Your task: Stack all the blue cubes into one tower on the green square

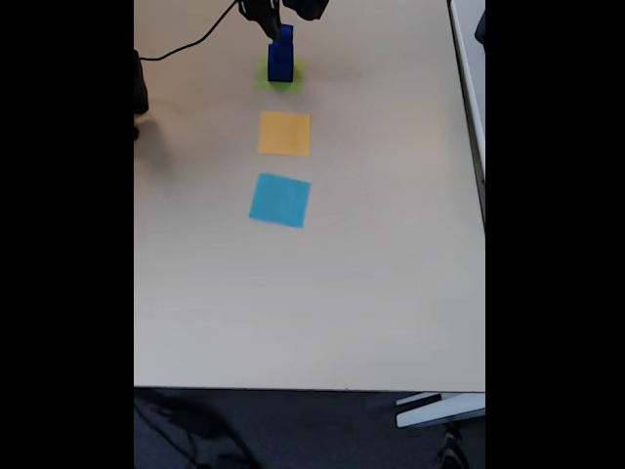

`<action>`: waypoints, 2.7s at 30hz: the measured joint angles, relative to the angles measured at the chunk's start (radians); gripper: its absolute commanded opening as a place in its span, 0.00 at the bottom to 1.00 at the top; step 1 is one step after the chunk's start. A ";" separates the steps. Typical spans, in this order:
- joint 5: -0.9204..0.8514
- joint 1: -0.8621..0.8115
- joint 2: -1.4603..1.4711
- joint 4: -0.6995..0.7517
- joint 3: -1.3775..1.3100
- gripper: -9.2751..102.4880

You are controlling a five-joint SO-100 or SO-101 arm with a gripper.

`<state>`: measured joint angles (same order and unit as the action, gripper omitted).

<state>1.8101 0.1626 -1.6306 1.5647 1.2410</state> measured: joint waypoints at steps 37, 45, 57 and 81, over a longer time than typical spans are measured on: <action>0.118 0.118 0.014 -0.183 0.046 0.08; 0.202 0.137 0.051 -0.183 0.046 0.08; 0.273 0.169 0.074 -0.183 0.046 0.08; 0.288 0.184 0.121 -0.186 0.046 0.08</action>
<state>2.0985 0.3467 -1.5094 1.3790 1.2870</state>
